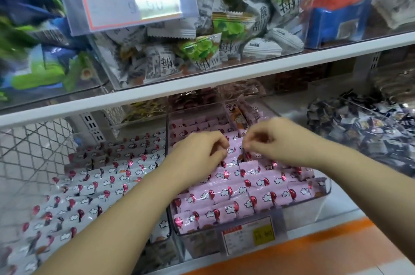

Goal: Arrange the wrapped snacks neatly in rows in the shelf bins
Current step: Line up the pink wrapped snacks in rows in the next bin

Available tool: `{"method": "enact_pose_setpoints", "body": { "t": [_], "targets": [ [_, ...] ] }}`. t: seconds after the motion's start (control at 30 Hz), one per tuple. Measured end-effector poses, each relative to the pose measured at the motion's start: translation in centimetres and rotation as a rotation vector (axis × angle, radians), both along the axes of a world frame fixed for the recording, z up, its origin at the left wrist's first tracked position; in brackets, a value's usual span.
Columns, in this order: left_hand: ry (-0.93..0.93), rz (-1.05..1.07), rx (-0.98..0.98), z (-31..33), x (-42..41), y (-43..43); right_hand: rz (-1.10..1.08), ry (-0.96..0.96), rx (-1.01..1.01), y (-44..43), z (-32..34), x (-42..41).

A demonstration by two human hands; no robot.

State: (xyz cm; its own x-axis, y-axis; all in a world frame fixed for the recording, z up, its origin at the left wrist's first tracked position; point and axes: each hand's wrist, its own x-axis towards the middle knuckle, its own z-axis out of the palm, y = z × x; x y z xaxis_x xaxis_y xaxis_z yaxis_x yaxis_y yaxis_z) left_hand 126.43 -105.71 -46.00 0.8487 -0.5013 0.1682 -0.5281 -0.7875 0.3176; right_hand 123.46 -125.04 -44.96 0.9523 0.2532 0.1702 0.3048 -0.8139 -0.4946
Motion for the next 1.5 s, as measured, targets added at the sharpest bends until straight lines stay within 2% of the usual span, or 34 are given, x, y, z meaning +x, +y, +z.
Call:
{"method": "enact_pose_setpoints", "body": {
  "t": [0.07, 0.1, 0.2, 0.4, 0.47, 0.6, 0.77, 0.83, 0.93, 1.03, 1.2, 1.5],
  "targets": [
    [-0.037, -0.001, 0.001, -0.1, 0.3, -0.4, -0.149, -0.199, -0.084, -0.5, -0.3, 0.9],
    [-0.037, -0.012, 0.014, -0.2, 0.4, -0.6, -0.211, -0.226, -0.182, -0.6, -0.7, 1.4],
    [-0.011, -0.048, 0.048, -0.6, 0.8, -1.0, -0.241, -0.181, -0.416, -0.4, -1.4, 2.2],
    [-0.02, -0.037, 0.088, -1.3, 1.0, -0.7, -0.226, -0.124, -0.45, -0.4, -1.5, 3.1],
    [-0.039, -0.037, 0.097, -1.3, 1.0, -0.5, -0.244, -0.168, -0.407, -0.4, -1.7, 3.1],
    [-0.086, -0.009, 0.107, -1.1, 1.0, -0.2, -0.33, -0.292, -0.199, -0.9, -1.6, 2.6],
    [-0.07, -0.014, 0.081, -1.1, 1.1, -0.1, -0.367, -0.614, 0.219, -2.0, -1.1, 1.2],
    [-0.054, -0.015, 0.077, -1.1, 1.2, -0.1, -0.29, -0.618, 0.344, -1.9, -0.8, 0.4],
    [-0.015, -0.007, 0.071, -0.9, 1.3, -0.2, -0.196, -0.446, 0.477, -1.6, -0.7, -0.1],
    [0.001, -0.002, 0.065, -0.9, 1.3, -0.2, -0.155, -0.32, 0.485, -1.7, -0.5, 0.1],
    [0.021, -0.017, 0.036, -1.1, 1.4, -0.1, -0.089, -0.262, 0.334, -2.7, 1.1, 0.1],
    [-0.019, -0.031, 0.06, -1.2, 1.3, -0.1, -0.009, -0.329, 0.314, -0.5, 1.4, 0.1]
  ]
}}
